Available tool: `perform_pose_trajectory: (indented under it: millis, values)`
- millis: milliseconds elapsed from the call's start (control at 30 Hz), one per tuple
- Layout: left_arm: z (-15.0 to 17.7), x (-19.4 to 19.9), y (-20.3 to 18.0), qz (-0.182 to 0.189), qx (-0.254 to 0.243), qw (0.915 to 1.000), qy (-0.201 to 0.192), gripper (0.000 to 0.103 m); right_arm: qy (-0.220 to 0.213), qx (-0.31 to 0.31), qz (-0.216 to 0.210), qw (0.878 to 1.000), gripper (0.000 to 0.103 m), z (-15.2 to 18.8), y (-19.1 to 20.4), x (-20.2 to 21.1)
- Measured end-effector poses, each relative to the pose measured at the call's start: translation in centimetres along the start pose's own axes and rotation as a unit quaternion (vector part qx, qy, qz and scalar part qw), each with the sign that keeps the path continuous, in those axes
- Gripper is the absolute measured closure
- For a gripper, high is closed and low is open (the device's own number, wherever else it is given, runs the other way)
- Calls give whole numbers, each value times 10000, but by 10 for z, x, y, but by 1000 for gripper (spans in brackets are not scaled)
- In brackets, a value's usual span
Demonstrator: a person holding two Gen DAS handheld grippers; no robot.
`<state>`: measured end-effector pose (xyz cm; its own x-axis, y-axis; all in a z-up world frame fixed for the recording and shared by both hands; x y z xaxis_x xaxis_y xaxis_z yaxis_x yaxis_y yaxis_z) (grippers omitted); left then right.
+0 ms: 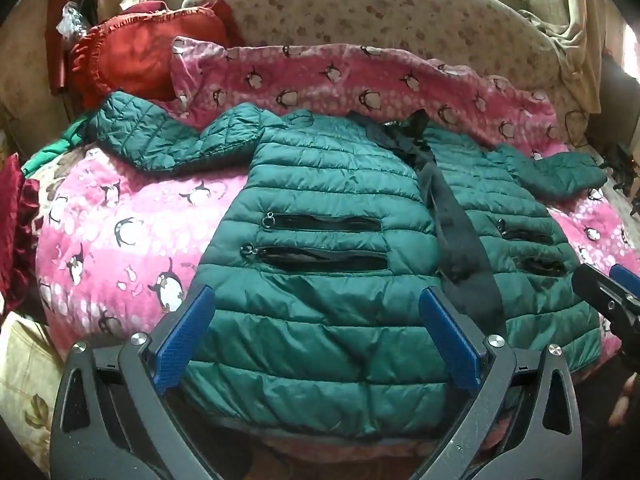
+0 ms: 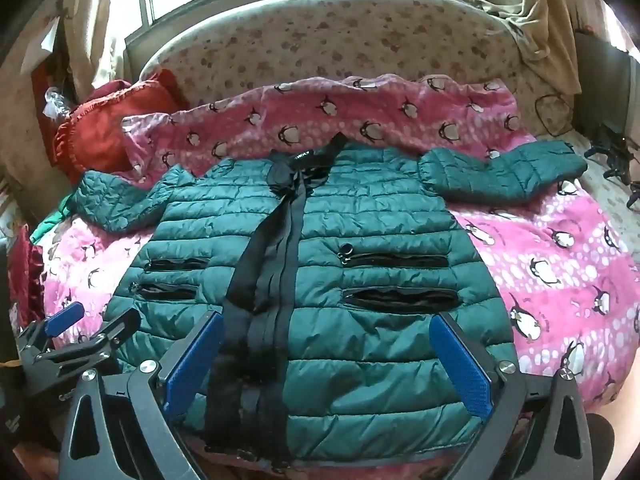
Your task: Fold large clothes
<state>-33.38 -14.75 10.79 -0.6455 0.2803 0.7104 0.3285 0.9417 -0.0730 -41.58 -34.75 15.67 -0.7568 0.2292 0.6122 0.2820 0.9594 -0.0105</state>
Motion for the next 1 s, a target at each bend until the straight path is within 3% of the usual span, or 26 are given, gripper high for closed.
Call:
perform_pose_trajectory:
  millis: [800,1000]
  values:
    - [1,-3,8,76,208,9997,70,1,208,11,58,9998,1,2,-1,-5]
    - [1,-4,8,75,224,9997,43,1,45,-179,-59,9998,1,3,-3,-8]
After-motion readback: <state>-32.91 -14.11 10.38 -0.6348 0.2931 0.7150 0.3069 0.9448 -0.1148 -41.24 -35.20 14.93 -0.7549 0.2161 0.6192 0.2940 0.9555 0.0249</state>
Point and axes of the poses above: each gripper's, at about its wrist camera, not at the fingertips, and x roughly against the way its jaws point, y to its left, z to its underside, the point moved 1 cm from there along -x, roughly the way its jaws point, and after that the axes turned 3 degrees about x, right-handed, at the moved point
